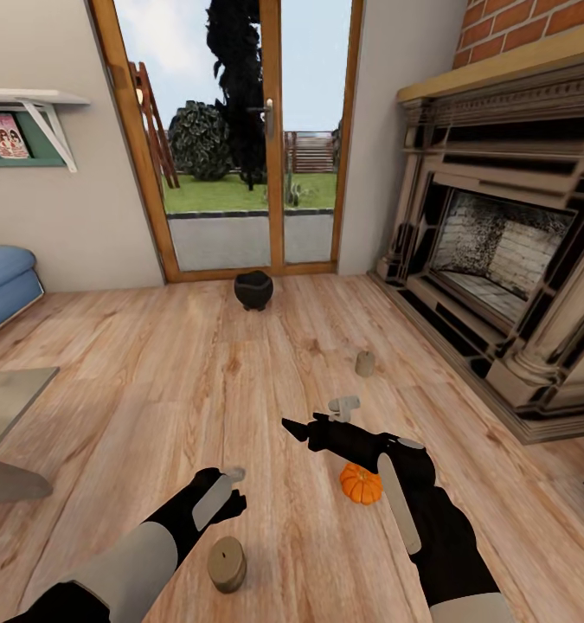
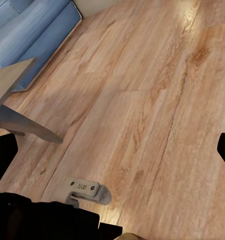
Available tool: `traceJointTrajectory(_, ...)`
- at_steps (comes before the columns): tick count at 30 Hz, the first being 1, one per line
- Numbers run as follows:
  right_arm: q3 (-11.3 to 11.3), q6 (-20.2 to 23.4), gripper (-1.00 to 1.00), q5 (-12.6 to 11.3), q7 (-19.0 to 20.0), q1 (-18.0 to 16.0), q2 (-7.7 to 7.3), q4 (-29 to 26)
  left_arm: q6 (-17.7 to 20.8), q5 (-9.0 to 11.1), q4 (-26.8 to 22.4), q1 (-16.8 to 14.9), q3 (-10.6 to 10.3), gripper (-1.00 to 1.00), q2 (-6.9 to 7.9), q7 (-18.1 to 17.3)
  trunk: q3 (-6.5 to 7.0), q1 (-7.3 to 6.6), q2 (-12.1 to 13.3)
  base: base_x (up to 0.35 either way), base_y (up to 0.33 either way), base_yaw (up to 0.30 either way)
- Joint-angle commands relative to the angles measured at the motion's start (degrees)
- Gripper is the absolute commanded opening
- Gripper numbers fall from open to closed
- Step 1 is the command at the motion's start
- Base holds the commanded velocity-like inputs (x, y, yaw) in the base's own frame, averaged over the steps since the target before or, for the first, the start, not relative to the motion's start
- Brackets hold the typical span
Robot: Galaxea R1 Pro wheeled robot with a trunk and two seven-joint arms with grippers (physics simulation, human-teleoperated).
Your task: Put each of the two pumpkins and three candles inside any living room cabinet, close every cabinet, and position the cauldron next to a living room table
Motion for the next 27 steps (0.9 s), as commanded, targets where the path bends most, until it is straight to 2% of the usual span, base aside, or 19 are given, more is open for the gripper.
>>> traceJointTrajectory(1, 0.03, 0.0, 1.0, 0.0, -0.01, -0.01, -0.02, 0.0, 0.0, 0.01, 0.0, 0.0, 0.03, 1.0, 0.0, 0.02, 0.0, 0.0, 0.0, 0.003, -0.001, 0.0)
traceJointTrajectory(6, 0.1, 0.03, 1.0, 0.0, 0.01, -0.03, -0.08, 0.0, 0.08, 0.07, -0.06, 0.0, 0.09, 1.0, 0.0, 0.13, -0.54, 0.66, -1.2, 0.001, 0.0, 0.0)
traceJointTrajectory(15, 1.54, 0.11, 1.0, 0.0, -0.11, -0.02, -0.09, 0.17, 0.0, 0.03, -0.09, 0.0, 0.09, 1.0, 0.0, 0.11, -2.53, 0.89, -1.32, 0.0, 0.0, 0.0)
traceJointTrajectory(25, 1.67, 0.05, 1.0, 0.02, -0.12, -0.02, -0.09, 0.15, -0.09, -0.02, -0.09, 0.0, 0.09, 1.0, 0.0, 0.15, -4.75, 1.15, -1.46, 0.0, 0.0, 0.0)
traceJointTrajectory(27, 1.67, 0.04, 1.0, 0.0, -0.12, -0.04, -0.09, 0.17, -0.09, -0.02, -0.09, 0.0, 0.16, 1.0, 0.0, 0.16, -4.75, 1.15, -1.46, 0.0, 0.0, 0.0)
